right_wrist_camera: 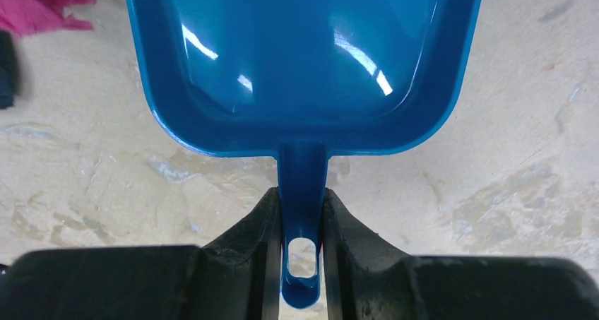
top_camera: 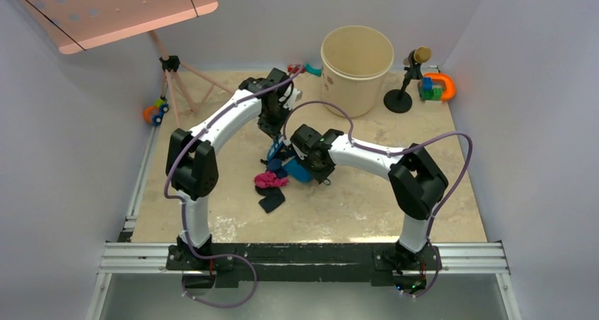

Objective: Sweep away the paper scraps from the table

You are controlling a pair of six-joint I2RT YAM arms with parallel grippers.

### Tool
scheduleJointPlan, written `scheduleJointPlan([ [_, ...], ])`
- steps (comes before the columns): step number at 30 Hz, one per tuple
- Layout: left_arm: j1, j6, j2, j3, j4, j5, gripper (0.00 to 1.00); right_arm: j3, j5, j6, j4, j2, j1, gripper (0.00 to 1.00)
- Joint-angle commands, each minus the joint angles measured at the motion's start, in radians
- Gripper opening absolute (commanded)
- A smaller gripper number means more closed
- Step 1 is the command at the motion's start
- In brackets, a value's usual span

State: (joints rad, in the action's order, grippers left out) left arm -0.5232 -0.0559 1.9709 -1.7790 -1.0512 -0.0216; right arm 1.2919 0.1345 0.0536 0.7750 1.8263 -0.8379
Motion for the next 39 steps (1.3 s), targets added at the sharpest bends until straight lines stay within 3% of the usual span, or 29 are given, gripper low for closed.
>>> scheduleJointPlan([
  [1,0.0,-0.009,-0.015,-0.051,0.022,0.204,0.0,0.042,-0.013,-0.04,-0.05,-0.005,-0.01,0.0],
  [6,0.0,-0.021,-0.042,-0.045,0.05,0.282,0.0,0.001,-0.015,-0.02,-0.107,-0.036,-0.011,0.0],
  [23,0.001,-0.025,-0.119,-0.134,-0.064,0.244,0.0,-0.144,0.013,0.046,-0.2,-0.12,-0.019,0.0],
  [32,0.002,-0.098,-0.085,-0.144,0.048,0.042,0.0,-0.171,0.009,0.057,-0.194,-0.129,-0.026,0.0],
  [39,-0.008,-0.049,0.094,-0.304,0.042,-0.084,0.0,-0.152,0.006,0.072,-0.166,-0.109,-0.027,0.0],
])
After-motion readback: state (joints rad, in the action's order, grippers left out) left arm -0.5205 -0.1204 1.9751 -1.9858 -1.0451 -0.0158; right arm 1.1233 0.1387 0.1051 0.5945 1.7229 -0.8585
